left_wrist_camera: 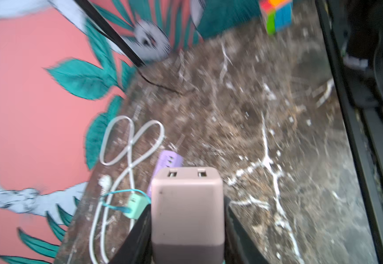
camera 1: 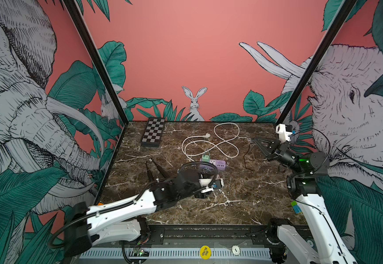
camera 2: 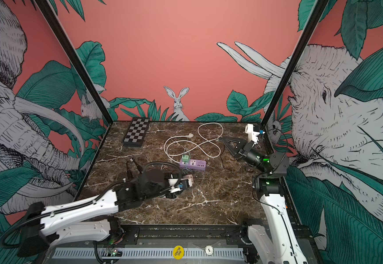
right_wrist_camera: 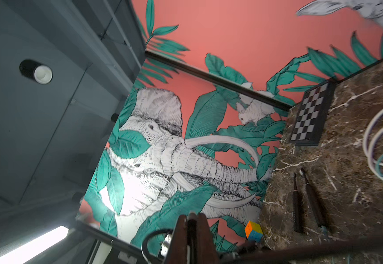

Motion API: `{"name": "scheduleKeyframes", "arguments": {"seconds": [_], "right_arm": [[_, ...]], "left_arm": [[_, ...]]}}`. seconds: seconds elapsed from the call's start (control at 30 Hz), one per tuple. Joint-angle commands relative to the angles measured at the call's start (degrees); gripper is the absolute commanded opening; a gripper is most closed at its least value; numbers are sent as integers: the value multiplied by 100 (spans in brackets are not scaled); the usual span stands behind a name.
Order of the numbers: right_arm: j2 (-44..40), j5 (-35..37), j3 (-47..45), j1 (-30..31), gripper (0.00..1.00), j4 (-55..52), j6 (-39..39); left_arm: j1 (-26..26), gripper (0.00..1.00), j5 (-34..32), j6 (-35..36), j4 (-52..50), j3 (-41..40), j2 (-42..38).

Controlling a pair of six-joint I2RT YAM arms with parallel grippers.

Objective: Charge the electric toothbrush
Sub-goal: Pick up the plug from the center of the board, then insert the charging cable into the plug.

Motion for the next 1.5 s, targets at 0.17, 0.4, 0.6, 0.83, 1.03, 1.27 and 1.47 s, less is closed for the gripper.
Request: {"name": "scheduleKeyframes", "arguments": {"seconds": [0.17, 0.4, 0.6, 0.83, 1.03, 1.27, 1.47], "right_arm": [[-587, -976, 362, 1349, 0, 128, -1499], [-760, -1166, 602, 1782, 0, -786, -2341], [-705, -1194, 722, 1939, 0, -1004, -2559], [-593, -1186, 781, 1995, 0, -1277, -2852], [-661, -1188, 794, 2033, 0, -2151, -3694], [-604, -999, 798, 2040, 0, -3199, -4499], [-729, -843, 529, 2056, 0, -3014, -4721]], "left_arm": [[359, 0, 1491, -345, 9, 131, -1010], [532, 0, 2942, -1105, -330, 574, -1308], [541, 0, 3708, -1195, -659, 672, -1351], [574, 0, 4037, -835, -809, 674, -1264], [688, 0, 4272, -913, -751, 768, -1141], [717, 0, 3969, -759, -548, 686, -1040], [785, 0, 3984, -635, -537, 695, -836]]}}
